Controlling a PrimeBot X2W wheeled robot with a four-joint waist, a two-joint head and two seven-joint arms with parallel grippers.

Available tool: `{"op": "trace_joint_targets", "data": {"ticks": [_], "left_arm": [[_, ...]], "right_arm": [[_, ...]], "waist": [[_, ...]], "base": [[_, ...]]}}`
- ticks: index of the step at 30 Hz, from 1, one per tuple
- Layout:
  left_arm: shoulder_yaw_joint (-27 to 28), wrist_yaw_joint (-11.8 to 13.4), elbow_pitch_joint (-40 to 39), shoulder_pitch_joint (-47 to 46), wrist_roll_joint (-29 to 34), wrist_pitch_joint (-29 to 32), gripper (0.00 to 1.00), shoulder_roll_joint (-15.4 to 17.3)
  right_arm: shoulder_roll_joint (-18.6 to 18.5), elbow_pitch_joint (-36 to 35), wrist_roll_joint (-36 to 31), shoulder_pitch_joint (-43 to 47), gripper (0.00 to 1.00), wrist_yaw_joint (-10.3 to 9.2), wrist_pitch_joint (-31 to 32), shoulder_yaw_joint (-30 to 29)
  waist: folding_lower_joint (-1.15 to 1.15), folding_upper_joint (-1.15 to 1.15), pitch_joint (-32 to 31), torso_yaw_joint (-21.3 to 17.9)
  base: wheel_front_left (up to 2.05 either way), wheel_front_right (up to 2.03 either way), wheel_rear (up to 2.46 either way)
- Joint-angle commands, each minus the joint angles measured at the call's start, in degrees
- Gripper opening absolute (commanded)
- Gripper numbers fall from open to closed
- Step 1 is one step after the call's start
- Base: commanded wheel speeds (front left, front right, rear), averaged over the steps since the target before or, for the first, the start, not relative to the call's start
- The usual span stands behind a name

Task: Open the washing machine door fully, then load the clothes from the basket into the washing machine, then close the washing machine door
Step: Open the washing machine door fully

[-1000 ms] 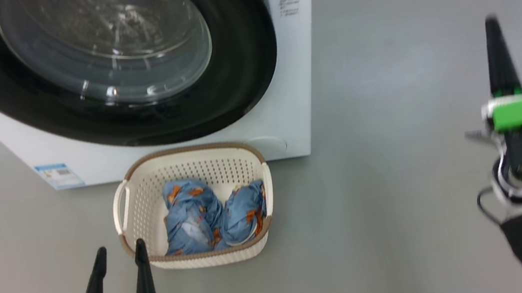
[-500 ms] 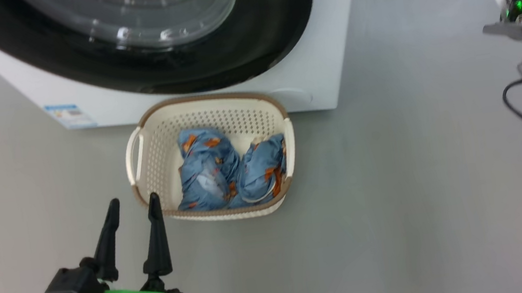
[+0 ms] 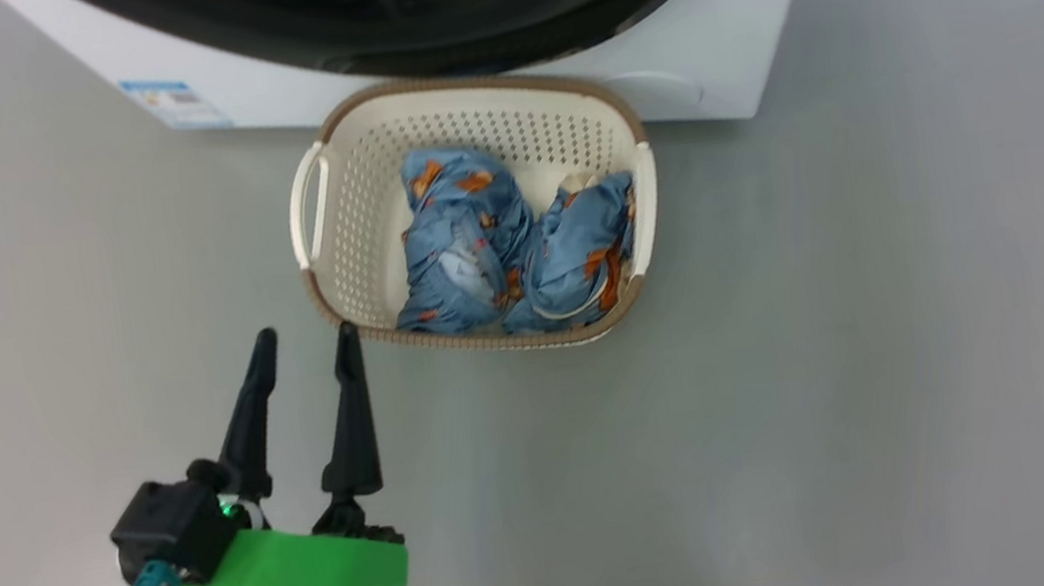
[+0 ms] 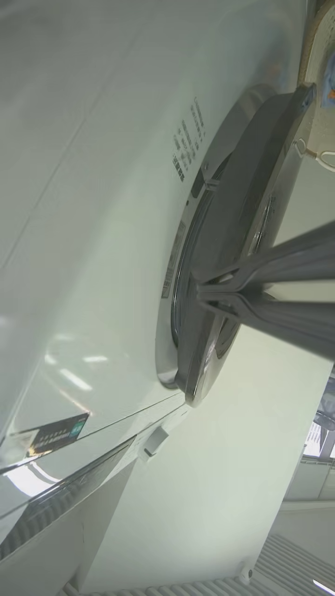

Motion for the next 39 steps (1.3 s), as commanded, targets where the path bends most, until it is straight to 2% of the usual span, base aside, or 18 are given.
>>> {"op": "trace_joint_targets", "data": {"ticks": [1,11,24,31,39], "left_arm": [[0.8,0.7,-2.1,-1.5,-0.6,-0.6,1.0,0.7],[-2.9,1.4,-3.5,-2.8,-2.5,-0.6,1.0,0.7],[-5.2,2.3,-5.1,-5.3,-4.0,-0.6,1.0,0.7],[-5.7,2.6,-5.1,-6.4,-4.5,-0.6,1.0,0.7],[-5.4,2.6,-4.4,-6.1,-4.1,-0.6,1.0,0.7]], "right_arm": [[0.1,-0.7,0.6,-2.0,0.0,0.33,2.4,0.4],[0.7,2.8,-2.0,-8.2,0.0,0.33,8.2,2.0],[1.2,6.1,-4.7,-15.8,0.0,0.33,10.2,3.9],[1.3,6.3,-5.7,-16.8,0.0,0.33,10.8,5.8],[1.2,5.1,-5.7,-13.7,0.0,0.33,12.0,8.5]], "waist": [[0.0,0.0,2.9,2.3],[0.0,0.0,6.0,4.6],[0.0,0.0,10.7,6.6],[0.0,0.0,11.2,7.0],[0.0,0.0,9.3,6.4]], "base": [[0.0,0.0,0.0],[0.0,0.0,0.0],[0.0,0.0,0.0],[0.0,0.0,0.0],[0.0,0.0,0.0]]}}
